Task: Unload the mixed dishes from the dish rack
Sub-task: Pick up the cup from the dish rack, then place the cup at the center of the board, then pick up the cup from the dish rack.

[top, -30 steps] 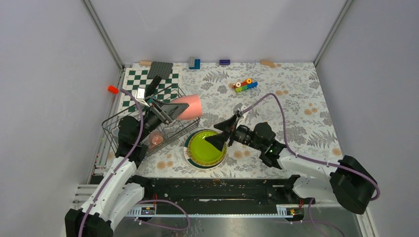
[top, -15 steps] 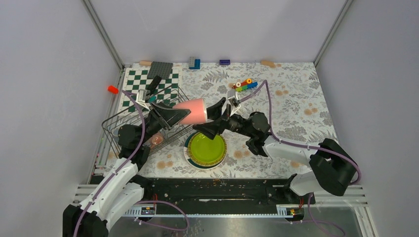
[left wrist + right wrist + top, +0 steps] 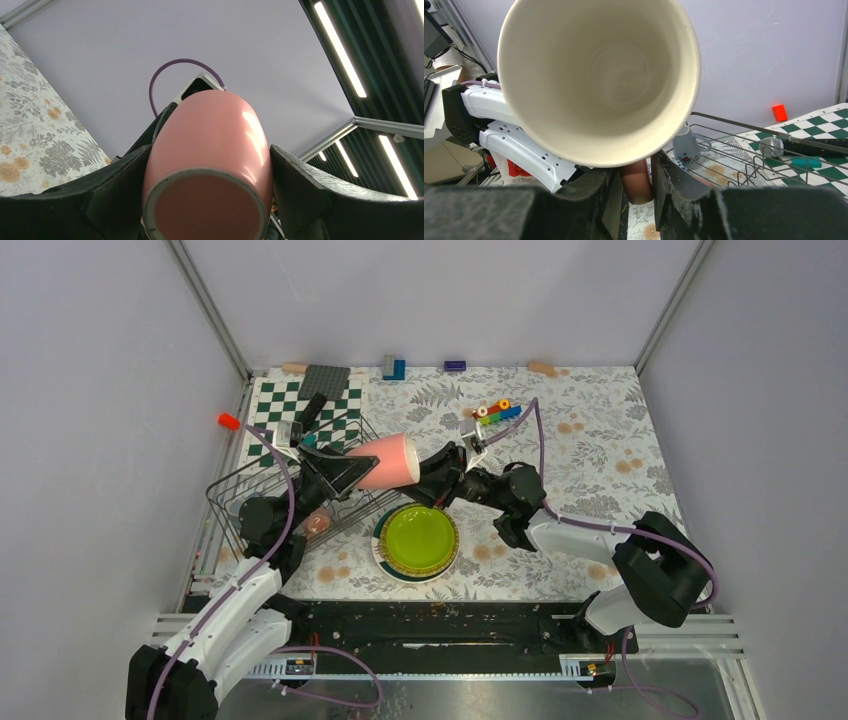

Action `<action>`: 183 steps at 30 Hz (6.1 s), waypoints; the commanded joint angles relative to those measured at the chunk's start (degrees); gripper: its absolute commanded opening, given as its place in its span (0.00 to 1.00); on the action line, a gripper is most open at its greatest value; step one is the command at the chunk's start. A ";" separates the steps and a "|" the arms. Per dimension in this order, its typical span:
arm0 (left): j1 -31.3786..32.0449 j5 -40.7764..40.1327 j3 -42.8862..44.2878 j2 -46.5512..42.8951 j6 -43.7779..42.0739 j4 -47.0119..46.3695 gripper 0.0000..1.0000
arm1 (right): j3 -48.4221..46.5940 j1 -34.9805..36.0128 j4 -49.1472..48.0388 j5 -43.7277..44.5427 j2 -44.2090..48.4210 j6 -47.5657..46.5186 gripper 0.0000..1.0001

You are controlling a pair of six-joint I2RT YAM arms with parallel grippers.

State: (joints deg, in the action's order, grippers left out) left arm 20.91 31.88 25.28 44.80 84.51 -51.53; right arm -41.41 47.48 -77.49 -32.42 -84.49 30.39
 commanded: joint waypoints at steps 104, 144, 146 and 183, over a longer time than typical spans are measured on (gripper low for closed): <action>0.45 -57.47 20.16 2.82 -42.76 79.22 0.99 | 31.21 5.42 52.40 76.39 57.16 -8.33 1.00; -2.49 -53.57 31.40 28.18 -48.55 111.18 0.76 | 34.53 5.35 37.12 83.75 51.99 -20.15 1.00; -3.11 -51.30 30.61 28.76 -49.14 109.53 0.74 | 34.65 5.34 36.37 83.83 51.11 -20.43 1.00; -6.92 -59.12 35.06 25.14 -48.38 114.31 0.00 | 35.76 5.35 34.08 85.16 50.72 -21.24 1.00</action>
State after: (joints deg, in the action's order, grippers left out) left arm 15.18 -19.90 56.01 76.51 35.64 59.68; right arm -6.17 52.51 -40.05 50.13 -34.46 9.39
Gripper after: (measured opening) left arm 0.618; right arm 0.993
